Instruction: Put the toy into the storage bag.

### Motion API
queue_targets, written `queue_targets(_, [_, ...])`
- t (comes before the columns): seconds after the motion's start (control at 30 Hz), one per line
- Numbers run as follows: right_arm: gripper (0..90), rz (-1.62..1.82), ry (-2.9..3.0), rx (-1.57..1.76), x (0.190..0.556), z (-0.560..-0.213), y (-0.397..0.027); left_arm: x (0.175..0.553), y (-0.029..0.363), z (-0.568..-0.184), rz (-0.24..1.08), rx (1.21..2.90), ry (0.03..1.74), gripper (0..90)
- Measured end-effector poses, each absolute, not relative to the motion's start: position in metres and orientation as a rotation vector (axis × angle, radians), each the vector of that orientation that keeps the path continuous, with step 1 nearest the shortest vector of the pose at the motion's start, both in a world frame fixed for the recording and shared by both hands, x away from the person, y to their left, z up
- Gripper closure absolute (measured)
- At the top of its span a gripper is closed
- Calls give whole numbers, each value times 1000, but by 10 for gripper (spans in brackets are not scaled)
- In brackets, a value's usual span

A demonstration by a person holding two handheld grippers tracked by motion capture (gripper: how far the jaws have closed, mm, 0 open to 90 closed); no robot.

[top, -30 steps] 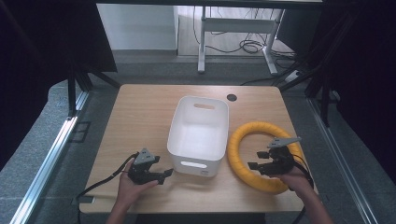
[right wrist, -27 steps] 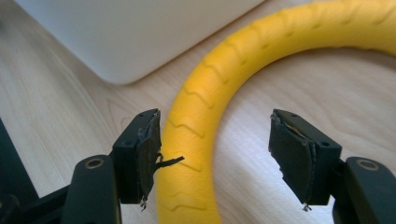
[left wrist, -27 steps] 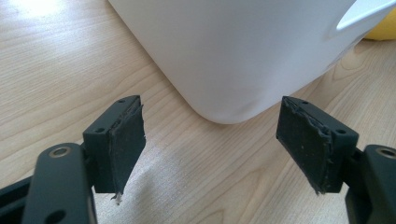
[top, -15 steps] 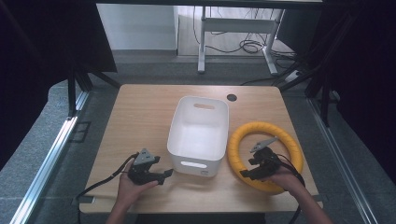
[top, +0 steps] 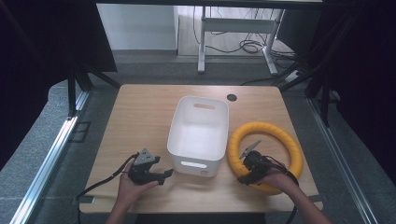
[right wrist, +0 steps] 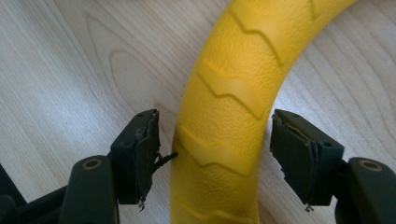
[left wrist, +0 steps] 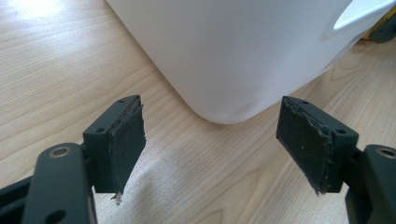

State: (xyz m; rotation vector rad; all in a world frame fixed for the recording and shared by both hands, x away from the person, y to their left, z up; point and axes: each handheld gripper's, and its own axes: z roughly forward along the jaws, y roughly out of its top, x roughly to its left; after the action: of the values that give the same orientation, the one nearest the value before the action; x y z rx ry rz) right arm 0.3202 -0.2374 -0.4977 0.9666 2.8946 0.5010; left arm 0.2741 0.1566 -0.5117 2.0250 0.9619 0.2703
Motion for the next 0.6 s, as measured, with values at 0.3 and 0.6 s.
queue_targets(0.3, [387, 373, 2910, 938, 321, -503, -230, 274, 156, -512, 272, 2029, 961, 237])
queue_targets(0.6, [477, 284, 2932, 952, 326, -501, -222, 274, 156, -512, 272, 2028, 962, 237])
